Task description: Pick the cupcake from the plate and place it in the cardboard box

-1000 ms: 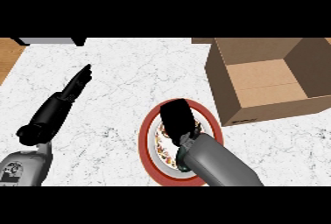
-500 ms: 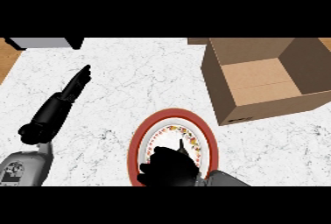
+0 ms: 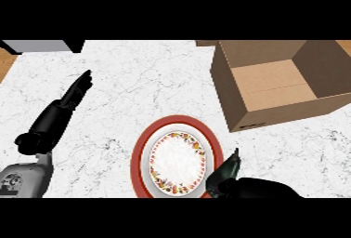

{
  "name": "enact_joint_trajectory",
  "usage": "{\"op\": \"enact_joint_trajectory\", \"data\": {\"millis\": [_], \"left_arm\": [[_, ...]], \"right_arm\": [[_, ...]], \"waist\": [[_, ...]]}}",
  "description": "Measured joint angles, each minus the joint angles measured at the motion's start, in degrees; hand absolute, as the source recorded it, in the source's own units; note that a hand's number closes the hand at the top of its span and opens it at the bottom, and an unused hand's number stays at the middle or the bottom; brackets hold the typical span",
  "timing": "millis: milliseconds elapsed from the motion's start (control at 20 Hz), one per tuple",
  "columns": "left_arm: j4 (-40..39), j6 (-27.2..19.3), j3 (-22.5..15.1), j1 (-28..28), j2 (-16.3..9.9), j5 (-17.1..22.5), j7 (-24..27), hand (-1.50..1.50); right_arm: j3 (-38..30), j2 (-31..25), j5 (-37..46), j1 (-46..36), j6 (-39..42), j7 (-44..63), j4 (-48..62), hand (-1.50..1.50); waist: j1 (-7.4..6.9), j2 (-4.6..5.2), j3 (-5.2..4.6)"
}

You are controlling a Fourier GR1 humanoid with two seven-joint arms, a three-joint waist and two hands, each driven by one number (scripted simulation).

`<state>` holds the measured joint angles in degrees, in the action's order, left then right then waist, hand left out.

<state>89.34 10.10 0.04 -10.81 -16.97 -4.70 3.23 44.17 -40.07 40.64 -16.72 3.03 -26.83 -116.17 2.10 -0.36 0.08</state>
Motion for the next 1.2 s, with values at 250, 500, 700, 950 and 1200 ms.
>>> {"op": "enact_joint_trajectory", "data": {"millis": [250, 500, 700, 950, 1200], "left_arm": [[0.49, 0.14, -0.28, 0.53, 0.07, -0.45, 0.41, 0.0], [0.69, 0.93, -0.19, -0.44, -0.06, -0.11, -0.21, 0.0], [-0.37, 0.33, -1.29, -1.62, 1.18, -1.46, 0.19, 0.0], [-0.23, 0.86, -1.63, -1.64, 1.81, -1.72, 0.23, 0.0], [-0.22, 0.96, -1.94, -1.41, 2.36, -2.22, 0.84, 0.0]], "right_arm": [[-14.1, -4.71, -14.28, 5.19, 0.12, 1.78, -4.88, 1.5], [-26.95, -5.66, -27.65, 4.59, 3.2, 7.97, -2.28, 1.5], [-33.48, -5.14, -34.25, -1.22, 6.4, 12.35, 4.84, 1.5], [-36.1, -3.43, -33.26, -10.58, 8.84, 12.59, 18.71, 1.5], [-34.11, -4.46, -26.21, -18.45, 12.11, 8.64, 31.6, 1.5]], "waist": [[-0.07, 0.17, -0.04], [-1.1, 0.33, -0.08], [-2.06, 0.49, -0.12], [-3.01, 0.62, -0.1], [-3.7, 0.77, -0.11]]}}
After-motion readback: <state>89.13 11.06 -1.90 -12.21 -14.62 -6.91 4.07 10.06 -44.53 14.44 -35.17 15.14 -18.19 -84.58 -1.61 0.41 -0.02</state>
